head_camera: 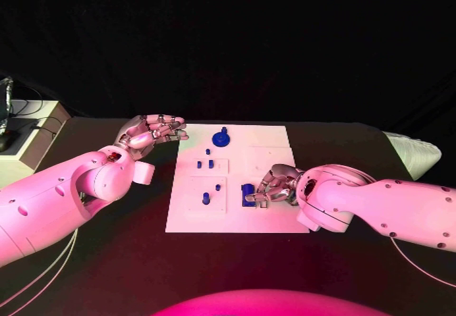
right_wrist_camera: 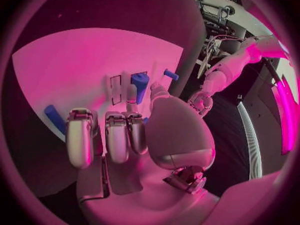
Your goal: Assemble the parts on the task board
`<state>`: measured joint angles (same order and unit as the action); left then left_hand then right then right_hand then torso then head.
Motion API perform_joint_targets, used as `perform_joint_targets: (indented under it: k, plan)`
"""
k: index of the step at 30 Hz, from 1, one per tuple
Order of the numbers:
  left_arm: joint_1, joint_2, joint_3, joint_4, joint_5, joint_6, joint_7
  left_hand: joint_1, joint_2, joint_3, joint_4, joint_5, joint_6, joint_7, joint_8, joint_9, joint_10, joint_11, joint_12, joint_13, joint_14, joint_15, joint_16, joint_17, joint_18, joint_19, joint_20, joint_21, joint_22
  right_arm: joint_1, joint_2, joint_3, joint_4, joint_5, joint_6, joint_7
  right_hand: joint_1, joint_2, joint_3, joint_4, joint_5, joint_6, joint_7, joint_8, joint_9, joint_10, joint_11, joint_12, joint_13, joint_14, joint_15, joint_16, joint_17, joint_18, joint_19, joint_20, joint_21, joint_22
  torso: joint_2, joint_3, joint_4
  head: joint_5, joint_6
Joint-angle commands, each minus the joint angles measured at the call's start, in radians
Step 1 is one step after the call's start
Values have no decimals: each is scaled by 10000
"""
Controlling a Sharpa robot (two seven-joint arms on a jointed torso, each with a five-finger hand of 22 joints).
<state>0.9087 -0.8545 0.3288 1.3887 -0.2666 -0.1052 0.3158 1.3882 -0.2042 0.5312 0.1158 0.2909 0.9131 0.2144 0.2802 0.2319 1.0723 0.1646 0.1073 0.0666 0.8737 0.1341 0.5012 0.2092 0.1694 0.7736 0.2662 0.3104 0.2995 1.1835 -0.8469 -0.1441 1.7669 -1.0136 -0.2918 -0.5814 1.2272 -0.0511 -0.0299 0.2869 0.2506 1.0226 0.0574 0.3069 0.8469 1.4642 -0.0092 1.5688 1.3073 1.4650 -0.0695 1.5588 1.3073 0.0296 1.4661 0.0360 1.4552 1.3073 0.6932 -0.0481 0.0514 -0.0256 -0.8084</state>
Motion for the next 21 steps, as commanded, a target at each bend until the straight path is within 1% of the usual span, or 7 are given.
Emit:
perform_joint_targets:
  k: [1, 7, 10, 12, 18, 20, 21]
  plan:
    - [3, 12, 5, 10, 38, 116, 59, -52, 20, -36, 0, 4, -67, 28, -19, -17, -9, 31, -50, 2, -68, 9, -36, 9, 107, 50, 10, -48, -13, -7, -105, 6, 108, 224, 70, 894, 503, 87, 244, -14, -433, 93, -30, -84, -26, 1066, -90, 20, 2635, 1011, -103, 47, 2414, -96, 834, -88, 55, 2371, -3, 5, -2, 3, 7]
    - [2, 11, 5, 3, 36, 114, 48, -52, 20, -36, 0, 4, -67, 28, -19, -17, -9, 31, -50, 2, -68, 9, -36, 9, 107, 50, 10, -48, -13, -8, -225, 10, 170, 336, 341, 1185, 1570, 7, 817, -86, -485, 187, -96, -179, -114, 1066, -147, 20, 2635, 1016, -155, 53, 2437, -108, 845, -134, 120, 2386, 1, 1, -4, 6, 16]
    - [2, 12, 5, 3, 36, 109, 46, -52, 20, -36, 0, 4, -67, 28, -19, -17, -9, 31, -50, 2, -68, 9, -36, 9, 107, 50, 10, -48, -13, -9, -219, 10, 156, 338, 403, 1216, 1879, -3, 1126, -43, -683, 233, -111, -225, -161, 1066, -164, 20, 2635, 1019, -168, 58, 2452, -108, 844, -149, 119, 2386, 3, -2, -2, 6, 18]
    - [2, 13, 5, 3, 36, 108, 45, -52, 20, -36, 0, 4, -67, 28, -19, -17, -9, 31, -50, 2, -68, 9, -36, 9, 107, 50, 10, -48, -13, -10, -203, 10, 135, 322, 379, 1187, 2029, 4, 1322, -41, -753, 260, -126, -245, -181, 1066, -176, 20, 2635, 1020, -177, 60, 2459, -113, 850, -157, 149, 2393, 5, -2, 3, 0, 18]
    - [2, 13, 5, 4, 35, 103, 43, -52, 20, -36, 0, 4, -67, 28, -19, -17, -9, 31, -50, 2, -68, 9, -36, 9, 107, 50, 10, -48, -13, -21, -79, 10, 7, 123, 142, 909, 2302, 98, 1923, -33, -777, 332, -174, -266, -201, 1066, -220, 20, 2635, 1023, -213, 65, 2475, -120, 857, -186, 189, 2402, 6, -6, 5, -6, 17]
    - [2, 12, 5, 5, 35, 103, 40, -52, 20, -36, 0, 4, -67, 28, -19, -17, -9, 31, -50, 2, -68, 9, -36, 9, 107, 50, 10, -48, -13, -34, -18, 10, -54, 4, 50, 775, 2346, 84, 2277, -21, -1004, 355, -185, -266, -189, 1066, -230, 20, 2635, 1026, -226, 68, 2484, -124, 861, -200, 207, 2406, 6, -6, 5, -6, 17]
    - [2, 12, 5, 6, 35, 103, 39, -52, 20, -36, 0, 4, -67, 28, -19, -17, -9, 31, -50, 2, -68, 9, -36, 9, 107, 50, 10, -48, -13, -42, 15, 10, -88, -52, 10, 712, 2363, 53, 2547, -25, -1183, 379, -195, -255, -173, 1066, -242, 20, 2635, 1028, -232, 73, 2498, -124, 862, -207, 212, 2408, 7, -6, 7, -5, 10]
